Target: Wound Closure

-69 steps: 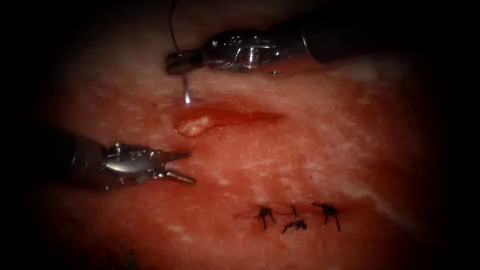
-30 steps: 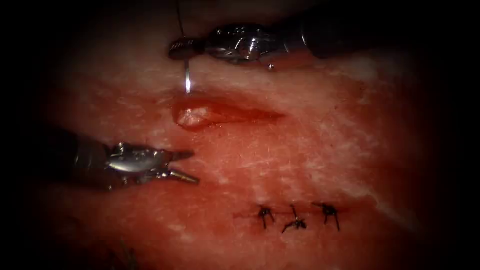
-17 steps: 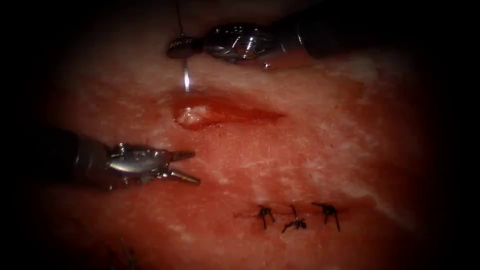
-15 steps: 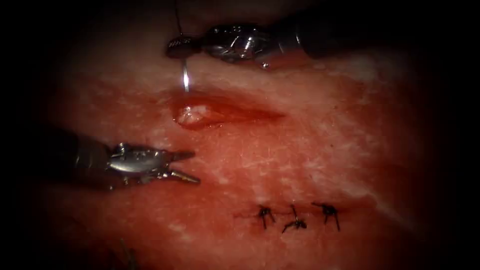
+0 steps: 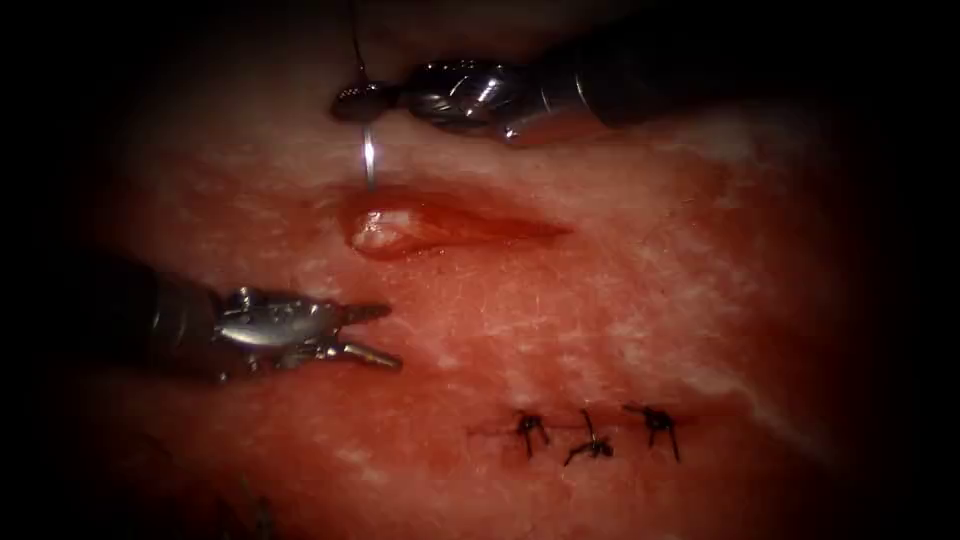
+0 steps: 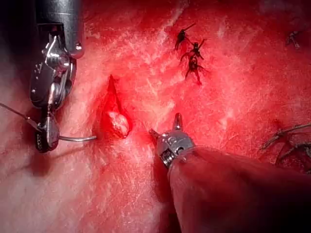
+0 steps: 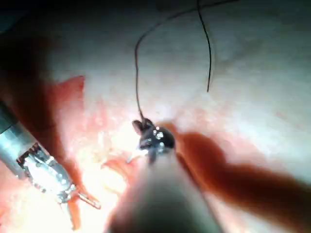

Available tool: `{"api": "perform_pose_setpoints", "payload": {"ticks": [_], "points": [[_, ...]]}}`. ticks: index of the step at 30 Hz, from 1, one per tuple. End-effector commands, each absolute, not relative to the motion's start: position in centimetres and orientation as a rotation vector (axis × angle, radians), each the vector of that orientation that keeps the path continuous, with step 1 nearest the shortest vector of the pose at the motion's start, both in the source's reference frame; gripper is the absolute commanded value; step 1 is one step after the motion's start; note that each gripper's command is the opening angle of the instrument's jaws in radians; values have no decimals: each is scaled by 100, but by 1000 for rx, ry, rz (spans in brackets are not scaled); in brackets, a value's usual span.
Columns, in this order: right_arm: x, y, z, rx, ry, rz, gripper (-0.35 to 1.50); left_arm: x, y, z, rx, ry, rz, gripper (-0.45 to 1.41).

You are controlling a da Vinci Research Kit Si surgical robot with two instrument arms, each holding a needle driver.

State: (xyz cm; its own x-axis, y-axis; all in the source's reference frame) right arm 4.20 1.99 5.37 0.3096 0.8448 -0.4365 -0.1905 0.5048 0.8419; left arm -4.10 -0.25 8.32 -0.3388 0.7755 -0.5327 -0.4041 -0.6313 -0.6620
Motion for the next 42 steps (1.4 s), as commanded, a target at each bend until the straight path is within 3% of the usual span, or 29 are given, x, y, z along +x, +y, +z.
{"api": "perform_pose_setpoints", "payload": {"ticks": [1,18,42], "points": [[427,195,542,784,1026,800,-35,-415,-34,838,-1119,-548,2024,34],[419,178,541,974,903,969,-35,-416,-35,837,-1119,-547,2024,34],[430,117,516,1289,729,906,-35,-409,-33,838,-1119,-554,2029,34]]}}
